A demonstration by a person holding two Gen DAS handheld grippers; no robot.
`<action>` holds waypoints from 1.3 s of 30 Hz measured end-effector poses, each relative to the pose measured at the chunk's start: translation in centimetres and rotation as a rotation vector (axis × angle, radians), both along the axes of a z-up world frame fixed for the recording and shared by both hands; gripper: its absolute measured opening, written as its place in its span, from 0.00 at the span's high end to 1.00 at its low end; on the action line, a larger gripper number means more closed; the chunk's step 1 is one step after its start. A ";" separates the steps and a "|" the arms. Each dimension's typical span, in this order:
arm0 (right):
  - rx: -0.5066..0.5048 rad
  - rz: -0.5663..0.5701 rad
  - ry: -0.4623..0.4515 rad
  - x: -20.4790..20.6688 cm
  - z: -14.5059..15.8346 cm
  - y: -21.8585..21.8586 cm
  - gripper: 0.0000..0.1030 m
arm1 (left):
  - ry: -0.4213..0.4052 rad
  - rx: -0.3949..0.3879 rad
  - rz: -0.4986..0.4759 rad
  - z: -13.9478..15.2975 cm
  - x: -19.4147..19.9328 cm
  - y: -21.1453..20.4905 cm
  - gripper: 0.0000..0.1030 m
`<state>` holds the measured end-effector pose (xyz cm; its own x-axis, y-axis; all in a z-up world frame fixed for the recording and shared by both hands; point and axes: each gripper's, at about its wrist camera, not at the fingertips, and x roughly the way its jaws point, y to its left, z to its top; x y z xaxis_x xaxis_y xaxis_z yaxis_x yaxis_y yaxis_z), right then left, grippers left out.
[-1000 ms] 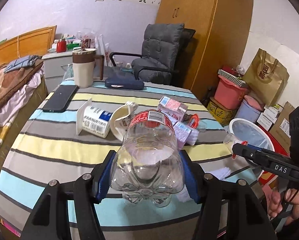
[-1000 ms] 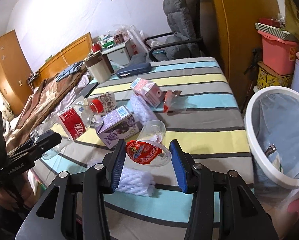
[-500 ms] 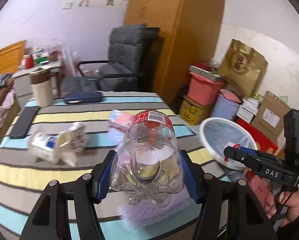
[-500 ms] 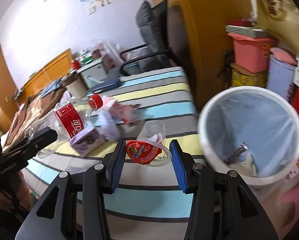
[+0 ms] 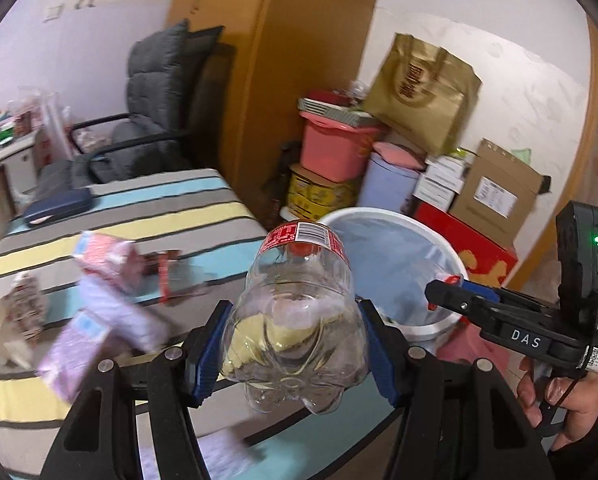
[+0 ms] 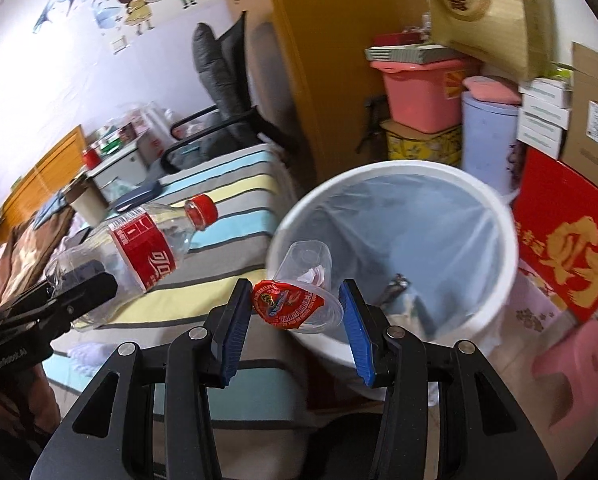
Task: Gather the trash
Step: 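Carry the bottle and cup over the trash bin and open both tools, then move both open tools back over the table items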
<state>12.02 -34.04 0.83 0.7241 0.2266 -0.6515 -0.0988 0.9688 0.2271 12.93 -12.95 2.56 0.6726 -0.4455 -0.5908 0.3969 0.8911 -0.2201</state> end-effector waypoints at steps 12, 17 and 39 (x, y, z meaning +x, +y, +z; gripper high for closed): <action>-0.024 -0.067 0.034 0.3 -0.9 -2.7 0.54 | 0.044 0.007 -0.102 -1.7 3.1 -5.4 0.40; -0.036 -0.075 0.056 0.8 -1.5 -3.2 0.54 | 0.061 0.014 -0.132 -2.6 4.2 -6.7 0.39; -0.031 -0.105 0.044 0.7 -1.2 -4.0 0.42 | 0.045 -0.036 -0.136 -1.4 4.9 -6.6 0.39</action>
<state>12.71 -38.02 -0.35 0.7132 0.1298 -0.6889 0.0136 0.9800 0.1987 17.80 -19.51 1.14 0.5775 -0.5525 -0.6010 0.5026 0.8208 -0.2716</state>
